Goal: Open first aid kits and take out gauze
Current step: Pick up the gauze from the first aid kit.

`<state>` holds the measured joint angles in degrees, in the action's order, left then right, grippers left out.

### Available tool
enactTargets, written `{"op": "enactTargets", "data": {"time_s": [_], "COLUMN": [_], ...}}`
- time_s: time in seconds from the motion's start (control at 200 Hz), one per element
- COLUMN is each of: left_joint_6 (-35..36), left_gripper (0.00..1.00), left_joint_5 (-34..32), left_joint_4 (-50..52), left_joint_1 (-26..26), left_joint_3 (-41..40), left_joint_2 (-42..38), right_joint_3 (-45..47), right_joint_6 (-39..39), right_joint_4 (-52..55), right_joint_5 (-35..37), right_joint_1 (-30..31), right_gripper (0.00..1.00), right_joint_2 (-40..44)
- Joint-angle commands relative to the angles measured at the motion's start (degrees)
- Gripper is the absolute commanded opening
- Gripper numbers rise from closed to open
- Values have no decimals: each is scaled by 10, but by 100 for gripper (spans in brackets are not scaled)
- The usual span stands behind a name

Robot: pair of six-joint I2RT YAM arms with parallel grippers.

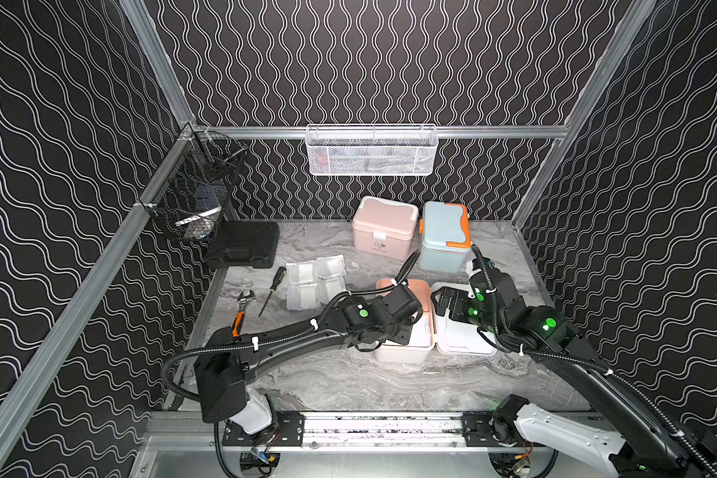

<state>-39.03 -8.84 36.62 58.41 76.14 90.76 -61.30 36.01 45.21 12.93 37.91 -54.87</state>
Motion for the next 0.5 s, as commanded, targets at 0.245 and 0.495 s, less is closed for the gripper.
{"op": "enactTargets", "data": {"time_s": [0.245,0.495], "left_joint_6": [-3,-2], "left_gripper": [25,6], "left_joint_5": [34,26], "left_joint_4": [-29,-26], "left_joint_1": [-1,-2], "left_joint_3": [9,10], "left_joint_2": [42,28], "right_joint_3": [6,3], "right_joint_6": [6,2], "right_joint_4": [8,3], "right_joint_5": [-16,-32], "right_joint_1": [-15,-18], "right_gripper": [100,100], "right_joint_2": [6,-5]}}
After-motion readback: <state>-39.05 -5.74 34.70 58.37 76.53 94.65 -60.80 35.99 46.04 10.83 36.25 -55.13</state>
